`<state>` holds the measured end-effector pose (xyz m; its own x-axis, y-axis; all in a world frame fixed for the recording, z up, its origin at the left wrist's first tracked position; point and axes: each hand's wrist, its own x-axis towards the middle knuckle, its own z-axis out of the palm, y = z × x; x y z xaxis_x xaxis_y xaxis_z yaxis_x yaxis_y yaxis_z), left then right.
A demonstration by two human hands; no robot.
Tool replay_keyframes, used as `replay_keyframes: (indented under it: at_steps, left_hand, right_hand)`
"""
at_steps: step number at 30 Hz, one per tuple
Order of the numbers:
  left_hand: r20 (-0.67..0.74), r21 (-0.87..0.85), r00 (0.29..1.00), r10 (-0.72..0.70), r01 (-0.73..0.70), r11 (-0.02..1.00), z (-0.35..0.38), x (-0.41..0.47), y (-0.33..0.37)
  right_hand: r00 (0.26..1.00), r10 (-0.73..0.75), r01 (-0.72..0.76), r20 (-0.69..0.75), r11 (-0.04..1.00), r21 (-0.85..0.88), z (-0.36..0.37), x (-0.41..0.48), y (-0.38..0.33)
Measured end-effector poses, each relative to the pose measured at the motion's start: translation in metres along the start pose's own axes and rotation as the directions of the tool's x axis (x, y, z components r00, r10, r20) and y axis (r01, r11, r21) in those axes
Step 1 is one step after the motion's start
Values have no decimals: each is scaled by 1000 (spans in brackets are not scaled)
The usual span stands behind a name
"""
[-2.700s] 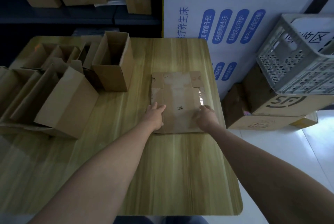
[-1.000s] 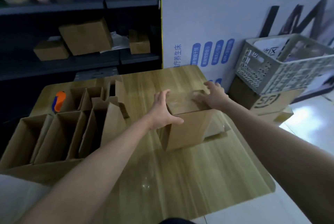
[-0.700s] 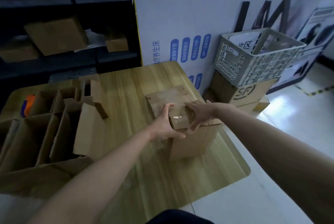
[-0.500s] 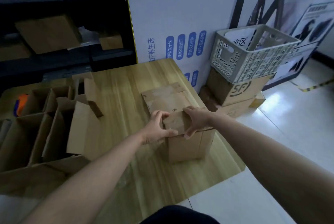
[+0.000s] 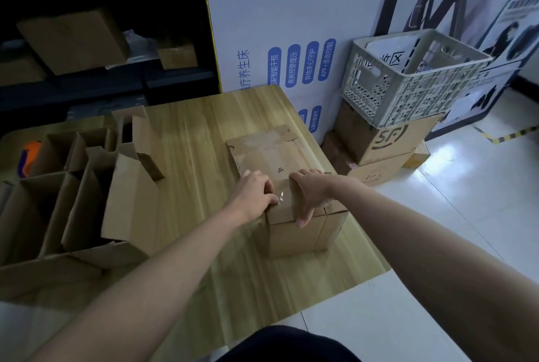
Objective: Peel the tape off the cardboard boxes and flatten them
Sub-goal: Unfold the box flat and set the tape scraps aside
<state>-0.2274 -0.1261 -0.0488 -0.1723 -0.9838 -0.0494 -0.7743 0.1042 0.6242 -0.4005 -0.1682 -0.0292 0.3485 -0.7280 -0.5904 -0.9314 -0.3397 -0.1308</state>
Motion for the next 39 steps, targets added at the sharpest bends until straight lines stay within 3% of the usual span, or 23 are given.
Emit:
replay_keyframes:
  at_steps: [7,14,19,23,25,28,30,34,36,39]
  left_hand:
    - [-28,-82,1000,-4,1,997,10,-2,3]
    - [6,3,1000,-8,8,1000,16,2,5]
    - [34,2,997,75,-76,997,14,-1,3]
    - [354,-149,935,8,48,988,5,-8,-11]
    - [440,-152,897,34,37,988,4,-12,-17]
    - [366,-171,928,67,-4,985,7,-9,-21]
    - [310,-234,950,34,41,971,4,-3,-25]
    - [337,-517,928,-162,326,792,-13,5,-41]
    - [370,-596,886,-280,458,660,-17,8,-52]
    - [430,-702,784,-446,602,381,-19,10,-63]
  right_hand:
    - [999,-25,27,-28,998,51,4,-2,5]
    - [998,-29,32,-54,997,63,8,-5,5]
    - [998,-29,34,-59,995,90,8,-5,6]
    - [998,-22,28,-55,994,104,8,-3,7]
    - [999,-14,20,-49,992,121,8,-2,7]
    - [997,-19,30,-70,987,157,7,-3,9]
    - [985,-13,48,-170,979,200,4,-5,12]
    - [898,165,-9,-407,934,358,-9,-14,29]
    - [879,226,-8,-419,887,461,-11,-16,36]
    - [908,239,49,-344,754,655,-7,-17,35]
